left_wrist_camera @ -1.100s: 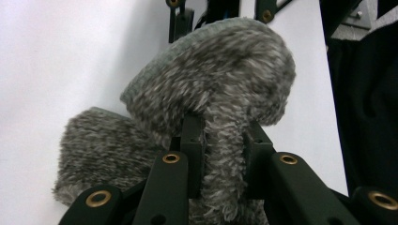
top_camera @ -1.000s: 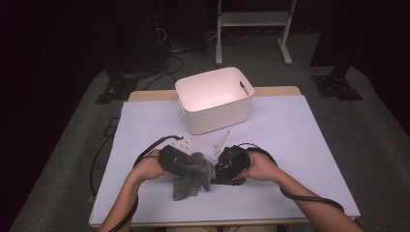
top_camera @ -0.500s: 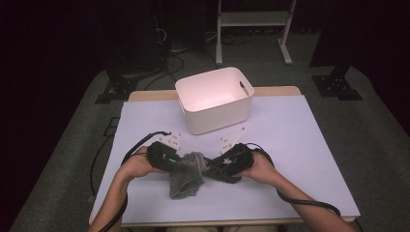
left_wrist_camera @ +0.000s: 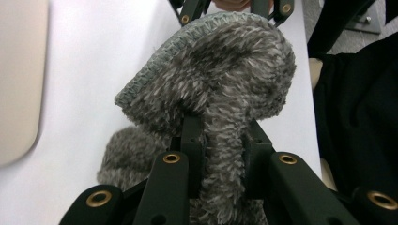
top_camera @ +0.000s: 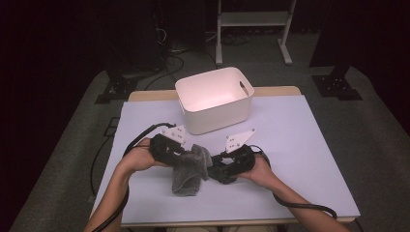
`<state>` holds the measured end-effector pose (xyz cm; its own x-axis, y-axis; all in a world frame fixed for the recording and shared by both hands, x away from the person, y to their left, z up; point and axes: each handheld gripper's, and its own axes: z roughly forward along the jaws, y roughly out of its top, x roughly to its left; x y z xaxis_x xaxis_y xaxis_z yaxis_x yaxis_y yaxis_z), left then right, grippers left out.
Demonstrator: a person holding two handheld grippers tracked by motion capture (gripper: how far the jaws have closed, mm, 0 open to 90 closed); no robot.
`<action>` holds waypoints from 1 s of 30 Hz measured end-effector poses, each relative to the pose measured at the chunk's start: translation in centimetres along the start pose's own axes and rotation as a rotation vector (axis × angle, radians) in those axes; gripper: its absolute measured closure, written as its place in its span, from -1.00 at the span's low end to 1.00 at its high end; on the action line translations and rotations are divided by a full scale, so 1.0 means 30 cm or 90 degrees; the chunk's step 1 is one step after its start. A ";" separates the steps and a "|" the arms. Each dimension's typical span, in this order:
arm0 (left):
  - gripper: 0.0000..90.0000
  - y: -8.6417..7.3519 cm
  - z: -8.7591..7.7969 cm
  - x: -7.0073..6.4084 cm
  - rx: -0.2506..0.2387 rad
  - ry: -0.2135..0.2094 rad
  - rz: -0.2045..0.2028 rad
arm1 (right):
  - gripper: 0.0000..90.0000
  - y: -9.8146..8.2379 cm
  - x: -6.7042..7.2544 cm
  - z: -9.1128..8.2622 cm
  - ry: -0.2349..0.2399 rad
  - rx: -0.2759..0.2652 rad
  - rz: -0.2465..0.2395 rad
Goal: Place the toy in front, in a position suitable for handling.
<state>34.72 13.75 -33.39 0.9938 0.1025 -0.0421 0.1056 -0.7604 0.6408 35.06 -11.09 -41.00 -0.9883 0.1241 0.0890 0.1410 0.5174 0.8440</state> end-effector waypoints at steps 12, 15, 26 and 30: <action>0.68 0.102 0.088 -0.003 0.022 -0.033 0.040 | 0.23 -0.128 0.028 -0.091 -0.021 -0.013 0.017; 0.68 0.105 0.103 -0.004 0.029 -0.036 0.040 | 0.23 -0.161 0.030 -0.129 -0.031 -0.035 0.030; 0.68 0.144 0.180 -0.010 0.033 -0.066 0.047 | 0.23 -0.182 0.064 -0.241 -0.068 -0.007 0.021; 0.68 0.167 0.172 -0.014 0.029 -0.065 0.061 | 0.24 -0.173 0.063 -0.242 -0.057 -0.006 0.033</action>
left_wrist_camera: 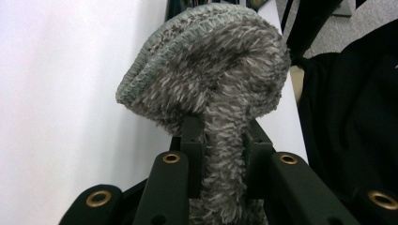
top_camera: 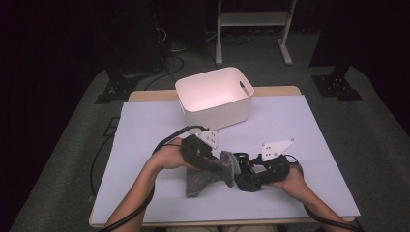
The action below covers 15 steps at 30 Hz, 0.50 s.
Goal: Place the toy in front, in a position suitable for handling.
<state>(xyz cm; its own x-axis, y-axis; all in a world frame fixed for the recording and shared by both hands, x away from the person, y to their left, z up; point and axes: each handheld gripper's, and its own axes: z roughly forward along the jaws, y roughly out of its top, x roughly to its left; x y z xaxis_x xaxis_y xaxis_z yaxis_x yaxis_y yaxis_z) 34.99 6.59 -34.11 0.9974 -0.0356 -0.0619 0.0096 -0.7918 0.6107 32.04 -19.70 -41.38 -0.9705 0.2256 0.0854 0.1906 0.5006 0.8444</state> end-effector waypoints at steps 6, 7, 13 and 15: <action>0.68 -0.020 -0.106 -0.013 -0.017 0.035 -0.009 | 0.24 0.062 -0.008 0.042 0.035 -0.051 -0.012; 0.68 -0.025 -0.125 -0.015 -0.019 0.042 -0.009 | 0.24 0.076 -0.013 0.057 0.042 -0.059 -0.014; 0.68 -0.040 -0.170 -0.022 -0.017 0.046 -0.012 | 0.24 0.115 0.002 0.158 0.067 -0.053 -0.043; 0.68 -0.040 -0.161 -0.023 -0.012 0.039 -0.012 | 0.24 0.115 0.009 0.189 0.076 -0.046 -0.046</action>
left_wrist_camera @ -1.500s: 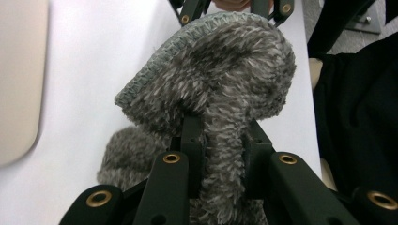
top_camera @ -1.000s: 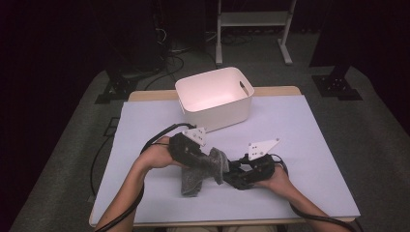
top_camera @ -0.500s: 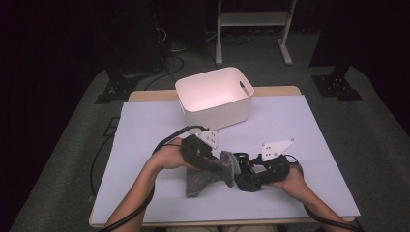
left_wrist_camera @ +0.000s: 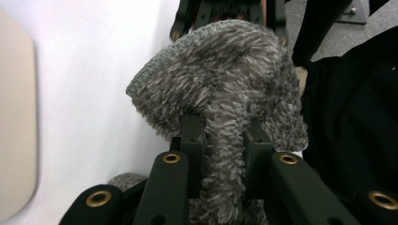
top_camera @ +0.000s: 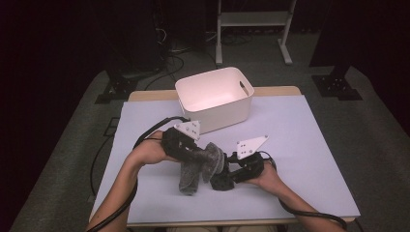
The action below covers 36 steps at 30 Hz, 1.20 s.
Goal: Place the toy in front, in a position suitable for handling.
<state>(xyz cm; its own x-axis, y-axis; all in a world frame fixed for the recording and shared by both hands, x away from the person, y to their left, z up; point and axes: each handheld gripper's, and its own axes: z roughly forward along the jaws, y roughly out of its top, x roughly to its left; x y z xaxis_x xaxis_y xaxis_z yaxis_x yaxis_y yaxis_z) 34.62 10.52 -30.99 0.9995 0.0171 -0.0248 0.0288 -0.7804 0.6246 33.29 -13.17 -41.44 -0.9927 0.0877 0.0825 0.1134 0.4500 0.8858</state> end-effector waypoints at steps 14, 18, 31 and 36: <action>0.69 0.034 0.021 -0.018 0.032 0.000 0.009 | 0.24 -0.013 0.015 -0.019 -0.027 0.021 0.018; 0.69 0.070 0.019 -0.025 0.055 0.007 0.023 | 0.24 0.002 0.022 -0.002 -0.030 0.028 0.011; 0.69 0.043 0.031 -0.010 0.071 0.010 0.006 | 0.24 -0.006 0.013 -0.009 -0.032 0.026 0.024; 0.69 -0.026 0.028 -0.001 0.077 0.014 -0.025 | 0.24 -0.012 0.009 -0.014 -0.029 0.022 0.033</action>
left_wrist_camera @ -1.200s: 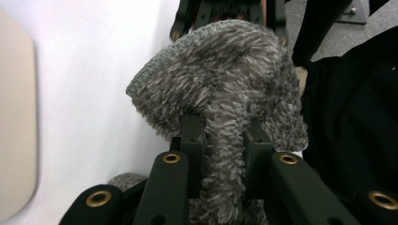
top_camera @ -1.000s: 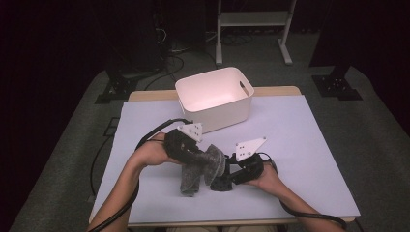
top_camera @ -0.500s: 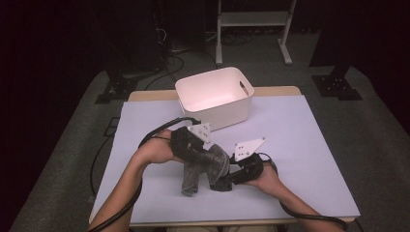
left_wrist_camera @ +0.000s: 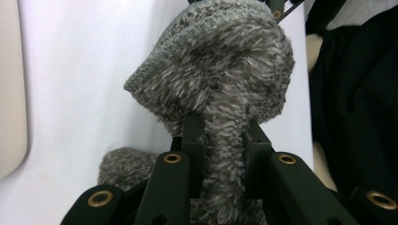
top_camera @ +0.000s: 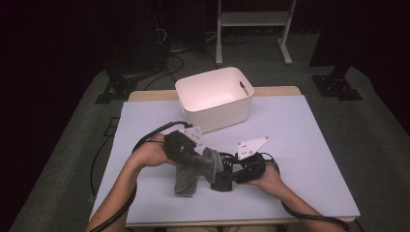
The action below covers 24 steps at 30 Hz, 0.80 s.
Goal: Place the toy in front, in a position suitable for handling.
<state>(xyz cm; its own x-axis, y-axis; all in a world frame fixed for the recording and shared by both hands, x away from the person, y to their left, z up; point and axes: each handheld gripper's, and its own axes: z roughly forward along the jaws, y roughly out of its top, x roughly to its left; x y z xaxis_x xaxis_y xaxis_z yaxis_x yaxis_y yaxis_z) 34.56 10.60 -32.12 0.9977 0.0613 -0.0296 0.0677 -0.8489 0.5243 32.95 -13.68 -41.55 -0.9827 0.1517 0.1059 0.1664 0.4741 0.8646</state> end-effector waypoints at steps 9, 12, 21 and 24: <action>0.69 0.090 -0.061 -0.035 -0.024 0.001 0.044 | 0.24 0.024 0.011 0.028 -0.003 0.010 -0.017; 0.69 0.134 -0.061 -0.038 -0.016 0.000 0.059 | 0.24 0.030 0.015 0.038 -0.002 0.011 -0.023; 0.70 0.177 0.002 -0.013 -0.005 -0.021 0.057 | 0.21 0.005 -0.003 0.025 0.004 -0.010 0.007; 0.70 0.189 0.008 -0.016 0.003 -0.021 0.061 | 0.23 0.002 -0.007 0.016 0.010 -0.010 0.014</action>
<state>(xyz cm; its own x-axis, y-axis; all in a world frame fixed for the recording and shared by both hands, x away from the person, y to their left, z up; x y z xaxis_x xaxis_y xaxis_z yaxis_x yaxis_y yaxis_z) 34.48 5.66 -29.34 0.9993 -0.0371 -0.0072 -0.0279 -0.8526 0.5219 33.22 -13.27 -41.74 -0.9800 0.1483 0.1324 0.1867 0.4572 0.8695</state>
